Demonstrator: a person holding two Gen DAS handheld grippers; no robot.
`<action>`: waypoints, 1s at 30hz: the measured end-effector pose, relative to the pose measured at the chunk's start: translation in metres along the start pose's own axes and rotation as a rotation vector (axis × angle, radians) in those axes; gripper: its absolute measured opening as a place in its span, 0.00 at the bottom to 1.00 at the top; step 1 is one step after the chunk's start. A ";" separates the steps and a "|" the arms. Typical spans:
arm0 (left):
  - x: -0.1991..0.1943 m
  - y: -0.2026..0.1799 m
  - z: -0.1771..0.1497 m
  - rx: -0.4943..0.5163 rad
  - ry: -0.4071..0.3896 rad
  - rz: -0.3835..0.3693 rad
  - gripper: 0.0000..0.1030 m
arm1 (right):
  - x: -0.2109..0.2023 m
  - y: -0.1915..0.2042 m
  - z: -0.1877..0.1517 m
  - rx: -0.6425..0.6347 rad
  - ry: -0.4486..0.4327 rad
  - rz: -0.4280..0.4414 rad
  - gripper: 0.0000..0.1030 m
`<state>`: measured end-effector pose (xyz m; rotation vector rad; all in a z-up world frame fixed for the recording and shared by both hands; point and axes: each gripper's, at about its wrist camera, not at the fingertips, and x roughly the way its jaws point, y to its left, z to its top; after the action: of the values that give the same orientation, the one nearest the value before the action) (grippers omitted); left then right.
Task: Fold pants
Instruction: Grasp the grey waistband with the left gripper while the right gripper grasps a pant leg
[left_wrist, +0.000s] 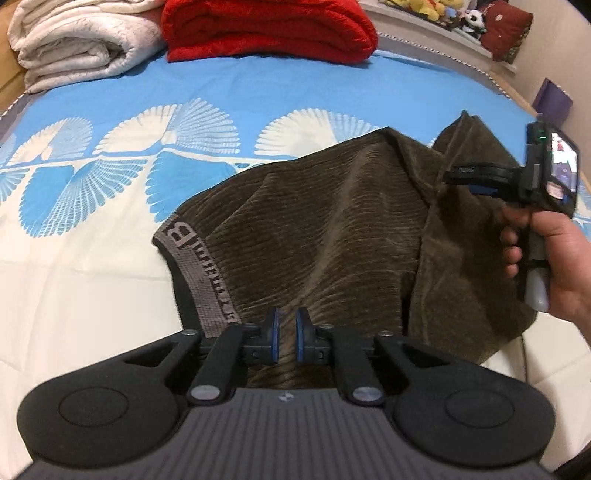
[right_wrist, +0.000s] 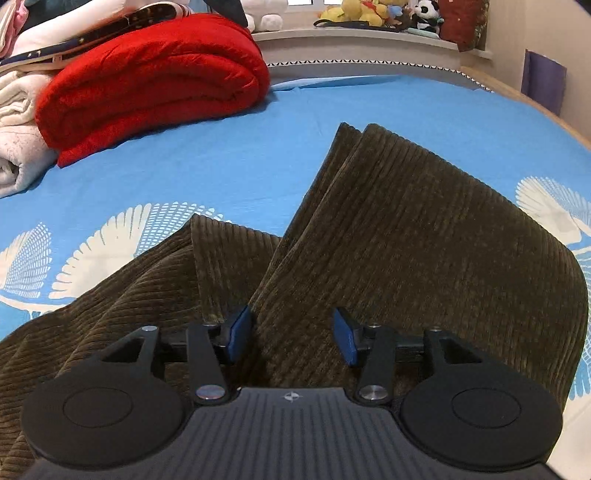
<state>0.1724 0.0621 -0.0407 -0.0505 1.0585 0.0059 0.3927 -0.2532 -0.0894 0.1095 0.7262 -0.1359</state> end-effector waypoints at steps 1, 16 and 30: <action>0.002 0.002 0.001 -0.007 0.006 0.006 0.17 | -0.001 0.000 0.000 -0.002 -0.001 0.000 0.43; 0.007 -0.008 -0.017 -0.092 0.070 -0.049 0.54 | -0.074 -0.044 -0.004 0.042 -0.007 0.122 0.25; 0.036 -0.009 -0.024 0.012 0.216 -0.024 0.82 | 0.000 0.015 -0.010 -0.089 0.053 0.011 0.60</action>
<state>0.1696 0.0513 -0.0829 -0.0535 1.2735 -0.0286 0.3889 -0.2369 -0.0961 0.0323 0.7837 -0.0908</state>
